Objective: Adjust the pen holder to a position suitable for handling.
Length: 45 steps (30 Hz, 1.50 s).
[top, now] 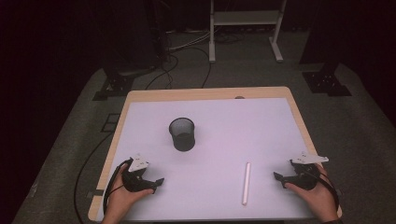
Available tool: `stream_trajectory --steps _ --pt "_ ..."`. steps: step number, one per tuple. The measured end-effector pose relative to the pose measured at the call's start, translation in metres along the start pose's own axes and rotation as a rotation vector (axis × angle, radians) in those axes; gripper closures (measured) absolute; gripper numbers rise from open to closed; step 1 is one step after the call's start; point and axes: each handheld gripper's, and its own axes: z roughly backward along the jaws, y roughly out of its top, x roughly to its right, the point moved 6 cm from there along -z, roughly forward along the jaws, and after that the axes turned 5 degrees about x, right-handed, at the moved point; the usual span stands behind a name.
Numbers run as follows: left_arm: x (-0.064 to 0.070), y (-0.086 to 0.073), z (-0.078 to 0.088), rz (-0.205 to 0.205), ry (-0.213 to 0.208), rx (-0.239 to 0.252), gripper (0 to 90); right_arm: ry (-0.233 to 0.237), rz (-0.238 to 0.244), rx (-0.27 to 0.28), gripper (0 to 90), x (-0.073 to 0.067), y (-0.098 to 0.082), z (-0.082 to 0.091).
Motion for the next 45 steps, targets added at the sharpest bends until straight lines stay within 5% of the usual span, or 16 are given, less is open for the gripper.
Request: stream_trajectory --steps 9,45 --pt "0.000 0.005 0.003 0.002 -0.011 -0.015 21.4 0.001 -0.001 0.000 11.2 0.000 0.000 0.000" --pt "-0.018 0.056 0.013 0.061 -0.036 -0.011 34.3 0.002 -0.002 0.001 11.2 0.000 0.000 0.000"
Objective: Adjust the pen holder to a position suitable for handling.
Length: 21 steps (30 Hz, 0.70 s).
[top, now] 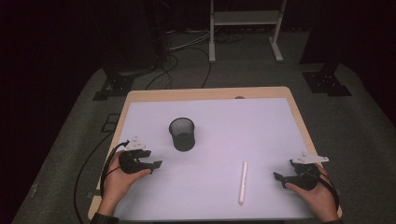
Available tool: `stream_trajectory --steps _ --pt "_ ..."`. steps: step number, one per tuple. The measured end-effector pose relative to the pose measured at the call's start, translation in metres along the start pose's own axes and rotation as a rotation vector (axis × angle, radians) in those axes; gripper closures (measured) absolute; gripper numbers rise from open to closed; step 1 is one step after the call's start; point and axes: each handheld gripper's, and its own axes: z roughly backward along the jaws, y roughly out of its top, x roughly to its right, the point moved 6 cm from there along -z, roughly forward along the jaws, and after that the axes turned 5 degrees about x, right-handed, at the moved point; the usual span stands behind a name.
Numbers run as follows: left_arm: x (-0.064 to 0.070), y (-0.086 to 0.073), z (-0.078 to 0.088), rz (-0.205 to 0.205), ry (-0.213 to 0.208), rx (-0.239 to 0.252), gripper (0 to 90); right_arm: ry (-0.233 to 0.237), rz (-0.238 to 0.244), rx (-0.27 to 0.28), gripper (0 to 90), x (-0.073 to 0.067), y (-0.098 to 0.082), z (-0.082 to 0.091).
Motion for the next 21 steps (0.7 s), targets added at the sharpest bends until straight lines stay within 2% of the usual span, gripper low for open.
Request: stream_trajectory --steps 4,21 --pt "-0.001 0.005 0.000 0.006 -0.001 -0.011 37.5 0.000 0.000 0.000 11.2 0.000 0.000 0.000" --pt "-0.011 0.048 -0.005 -0.001 0.000 -0.021 43.6 0.000 0.000 0.000 11.2 0.000 0.000 0.000"
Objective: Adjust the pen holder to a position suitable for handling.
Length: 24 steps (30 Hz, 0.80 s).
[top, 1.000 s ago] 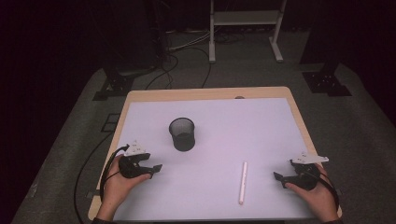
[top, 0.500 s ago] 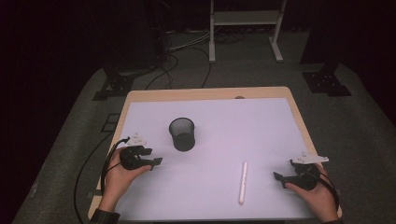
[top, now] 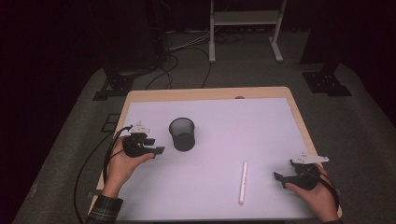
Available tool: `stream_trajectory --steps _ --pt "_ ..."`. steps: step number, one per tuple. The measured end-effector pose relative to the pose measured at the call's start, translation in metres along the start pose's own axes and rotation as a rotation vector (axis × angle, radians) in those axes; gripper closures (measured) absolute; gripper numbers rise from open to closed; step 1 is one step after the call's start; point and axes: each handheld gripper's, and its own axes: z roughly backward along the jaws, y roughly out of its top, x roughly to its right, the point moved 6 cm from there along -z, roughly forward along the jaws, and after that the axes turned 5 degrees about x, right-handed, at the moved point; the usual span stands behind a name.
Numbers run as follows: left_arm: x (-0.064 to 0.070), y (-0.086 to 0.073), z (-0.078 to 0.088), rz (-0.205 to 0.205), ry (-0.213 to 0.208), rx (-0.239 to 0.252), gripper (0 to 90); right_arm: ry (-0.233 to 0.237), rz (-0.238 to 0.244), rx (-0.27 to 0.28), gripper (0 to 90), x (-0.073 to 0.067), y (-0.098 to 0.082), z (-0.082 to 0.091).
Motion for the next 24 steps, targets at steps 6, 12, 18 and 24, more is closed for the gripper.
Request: stream_trajectory --steps 6,12,18,24 --pt "-0.005 0.018 -0.001 0.001 -0.001 0.000 47.0 0.000 0.001 0.000 11.2 0.000 0.000 0.000" --pt "-0.009 0.032 -0.005 0.002 -0.002 0.001 48.0 0.000 0.001 0.000 11.3 0.000 0.000 0.000" --pt "-0.013 0.048 -0.009 0.008 0.007 0.001 50.4 0.000 0.000 0.000 11.2 0.000 0.000 0.000" --pt "-0.015 0.060 -0.017 0.012 0.008 -0.014 52.5 0.001 -0.001 0.001 11.2 0.000 0.000 0.000"
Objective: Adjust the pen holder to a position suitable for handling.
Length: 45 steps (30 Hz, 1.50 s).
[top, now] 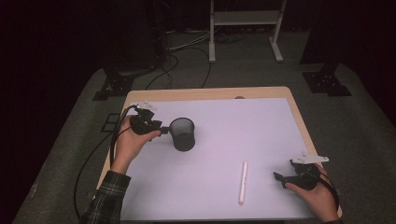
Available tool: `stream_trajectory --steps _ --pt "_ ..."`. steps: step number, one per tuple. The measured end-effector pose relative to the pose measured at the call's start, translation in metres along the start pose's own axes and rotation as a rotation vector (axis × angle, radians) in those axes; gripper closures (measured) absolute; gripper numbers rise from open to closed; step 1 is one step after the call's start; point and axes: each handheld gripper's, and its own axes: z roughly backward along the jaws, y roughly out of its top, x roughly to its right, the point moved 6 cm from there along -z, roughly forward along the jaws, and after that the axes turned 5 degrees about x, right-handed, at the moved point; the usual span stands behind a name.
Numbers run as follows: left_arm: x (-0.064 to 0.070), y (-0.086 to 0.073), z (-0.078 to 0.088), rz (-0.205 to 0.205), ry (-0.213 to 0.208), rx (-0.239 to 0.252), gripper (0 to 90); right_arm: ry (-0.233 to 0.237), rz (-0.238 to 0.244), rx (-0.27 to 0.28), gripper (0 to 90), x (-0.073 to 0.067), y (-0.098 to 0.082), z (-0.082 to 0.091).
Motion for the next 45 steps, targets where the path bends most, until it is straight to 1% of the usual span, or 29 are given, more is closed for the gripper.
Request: stream_trajectory --steps 6,9,12,14,17,19,21,22,23,25,28,29,30,31,33,37,41,44,45 --pt "0.000 0.009 -0.008 -0.007 0.005 -0.033 54.3 0.000 0.001 -0.001 11.3 0.000 0.000 0.000" --pt "-0.003 0.014 -0.016 -0.012 0.018 -0.050 56.1 0.000 0.005 0.002 11.2 0.000 0.000 0.000" --pt "-0.004 0.017 -0.022 -0.009 0.019 -0.063 57.3 0.002 -0.004 -0.003 11.3 0.000 0.000 0.000" --pt "-0.005 0.018 -0.026 -0.013 0.017 -0.074 58.1 0.001 0.002 0.000 11.2 0.000 0.000 0.000" --pt "-0.008 0.018 -0.033 -0.005 0.021 -0.086 59.8 0.001 0.000 -0.001 11.3 0.000 0.000 0.000" --pt "-0.009 0.017 -0.038 -0.008 0.023 -0.099 60.6 0.001 0.000 -0.001 11.3 0.000 0.000 0.000" --pt "-0.010 0.016 -0.042 0.002 0.020 -0.110 61.3 0.001 0.000 -0.001 11.3 0.000 0.000 0.000" --pt "-0.011 0.015 -0.044 -0.006 0.019 -0.116 61.8 0.001 -0.001 -0.001 11.3 0.000 0.000 0.000" --pt "-0.010 0.015 -0.046 0.001 0.020 -0.119 62.5 0.001 -0.001 -0.001 11.3 0.000 0.000 0.000" --pt "-0.010 0.015 -0.049 -0.007 0.017 -0.129 63.8 0.001 0.000 -0.001 11.3 0.000 0.000 0.000" --pt "-0.010 0.013 -0.055 -0.004 0.019 -0.142 66.0 0.001 0.000 -0.001 11.2 0.000 0.000 0.000" --pt "-0.010 0.013 -0.056 -0.010 0.021 -0.149 66.9 0.001 0.000 -0.001 11.3 0.000 0.000 0.000" --pt "-0.009 0.012 -0.058 -0.005 0.023 -0.154 68.3 0.001 -0.001 -0.001 11.3 0.000 0.000 0.000" --pt "-0.010 0.012 -0.059 -0.015 0.023 -0.164 69.1 0.001 0.000 -0.001 11.3 0.000 0.000 0.000" --pt "-0.009 0.011 -0.062 -0.016 0.021 -0.172 71.2 0.001 -0.001 -0.001 11.2 0.000 0.000 0.000" --pt "-0.007 0.011 -0.065 -0.018 0.020 -0.182 75.9 0.001 -0.001 -0.001 11.3 0.000 0.000 0.000" --pt "-0.006 0.011 -0.066 -0.021 0.034 -0.188 76.9 0.001 -0.001 -0.001 11.3 0.000 0.000 0.000" --pt "-0.006 0.012 -0.066 -0.017 0.036 -0.186 78.1 0.001 -0.001 -0.001 11.3 0.000 0.000 0.000" --pt "-0.005 0.012 -0.066 -0.018 0.031 -0.185 79.1 0.001 -0.001 -0.001 11.3 0.000 0.000 0.000"
